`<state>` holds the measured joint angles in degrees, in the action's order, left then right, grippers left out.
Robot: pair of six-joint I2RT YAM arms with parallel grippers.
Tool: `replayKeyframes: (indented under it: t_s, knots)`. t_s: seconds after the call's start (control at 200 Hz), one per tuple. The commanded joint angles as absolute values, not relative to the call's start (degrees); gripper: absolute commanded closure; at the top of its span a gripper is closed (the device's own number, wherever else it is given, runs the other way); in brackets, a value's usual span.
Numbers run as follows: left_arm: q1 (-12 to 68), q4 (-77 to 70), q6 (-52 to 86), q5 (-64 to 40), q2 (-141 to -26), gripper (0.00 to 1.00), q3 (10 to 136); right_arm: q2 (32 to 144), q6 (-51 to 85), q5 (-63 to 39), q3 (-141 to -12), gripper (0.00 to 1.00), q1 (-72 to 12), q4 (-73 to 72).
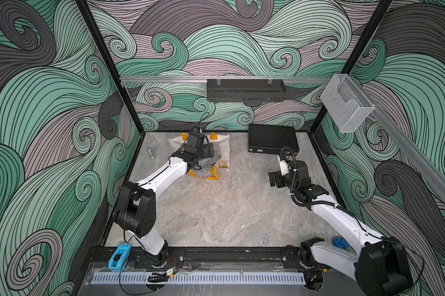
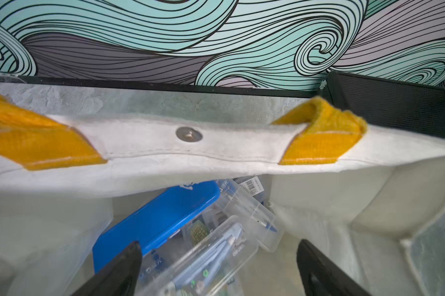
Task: Put the compass set into the canvas bag
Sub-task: Place the compass set in the canvas bag, then reset both arms
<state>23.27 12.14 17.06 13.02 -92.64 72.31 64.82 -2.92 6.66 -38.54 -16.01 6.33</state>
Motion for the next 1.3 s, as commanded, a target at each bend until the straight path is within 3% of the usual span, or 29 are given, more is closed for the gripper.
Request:
replayKeyframes:
  t_s: [0.0, 0.2, 0.405, 0.676, 0.846, 0.931, 1.036, 1.096, 1.296]
  knots:
    - [23.0, 17.2, 15.1, 16.7, -85.2, 0.01, 72.2, 65.6, -0.6, 5.9, -37.1, 0.00, -14.2, 4.4]
    - [22.7, 20.2, 15.1, 33.1, -71.2, 0.01, 60.6, 66.7, 0.1, 5.5, -33.3, 0.00, -9.5, -1.4]
    - [20.9, 12.5, 15.0, 46.9, -64.1, 0.01, 46.6, 73.3, -0.1, 4.2, -30.3, 0.00, -4.1, -14.3]
    - [19.3, -7.7, 6.4, 47.8, -72.3, 0.01, 38.3, 80.9, -3.7, 3.2, -26.1, 0.00, -2.9, -36.1]
    - [17.0, -26.4, -1.4, 45.9, -79.6, 0.01, 33.0, 89.6, -3.2, 0.3, -19.2, 0.00, -1.5, -59.2]
    - [15.8, -30.6, -2.4, 46.8, -84.0, 0.01, 32.1, 87.0, -3.1, 0.8, -22.9, 0.00, -1.5, -47.3]
    - [14.4, -44.9, -6.2, 46.4, -88.6, 0.01, 27.9, 88.2, -2.0, 0.0, -23.3, 0.00, -0.5, -48.6]
    - [13.3, -44.6, -5.8, 44.0, -89.2, 0.01, 27.8, 88.0, -2.0, -0.1, -23.5, 0.00, -0.5, -47.5]
    - [2.2, -42.9, 4.8, 25.1, -83.4, 0.01, 22.9, 88.0, -2.0, 0.0, -23.5, 0.00, -0.5, -47.8]
